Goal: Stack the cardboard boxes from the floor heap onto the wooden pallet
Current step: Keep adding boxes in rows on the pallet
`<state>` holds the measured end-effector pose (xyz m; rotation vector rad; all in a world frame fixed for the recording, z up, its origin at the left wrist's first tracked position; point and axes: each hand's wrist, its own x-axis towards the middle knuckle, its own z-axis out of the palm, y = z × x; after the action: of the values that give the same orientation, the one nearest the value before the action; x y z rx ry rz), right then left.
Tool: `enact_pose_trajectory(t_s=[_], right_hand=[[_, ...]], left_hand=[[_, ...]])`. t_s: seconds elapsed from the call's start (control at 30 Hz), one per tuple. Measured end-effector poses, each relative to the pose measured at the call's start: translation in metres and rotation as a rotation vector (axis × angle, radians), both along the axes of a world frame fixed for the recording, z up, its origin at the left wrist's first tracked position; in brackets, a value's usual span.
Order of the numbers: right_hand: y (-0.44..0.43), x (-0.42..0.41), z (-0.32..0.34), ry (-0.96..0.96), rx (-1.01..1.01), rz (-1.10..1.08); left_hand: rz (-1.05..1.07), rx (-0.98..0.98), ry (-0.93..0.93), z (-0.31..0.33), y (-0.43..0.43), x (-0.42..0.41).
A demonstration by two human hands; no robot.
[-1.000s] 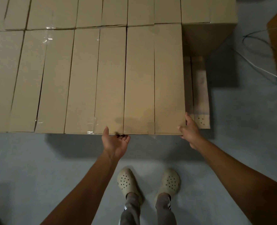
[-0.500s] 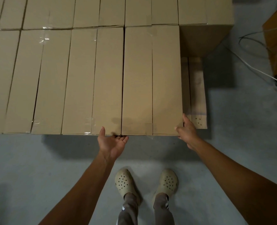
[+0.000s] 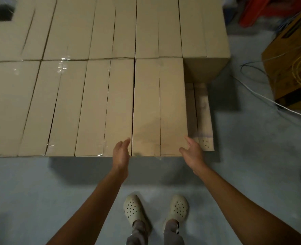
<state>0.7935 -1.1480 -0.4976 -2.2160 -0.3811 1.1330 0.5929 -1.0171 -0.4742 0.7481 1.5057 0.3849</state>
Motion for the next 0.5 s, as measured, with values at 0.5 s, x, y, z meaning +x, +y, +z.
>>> enact_pose_trajectory(t_s=[0.5], right_hand=[[0.002,-0.041,0.299,-0.218,0.409,0.004]], left_hand=[[-0.627,0.958,0.211,0.254,-0.002,-0.012]])
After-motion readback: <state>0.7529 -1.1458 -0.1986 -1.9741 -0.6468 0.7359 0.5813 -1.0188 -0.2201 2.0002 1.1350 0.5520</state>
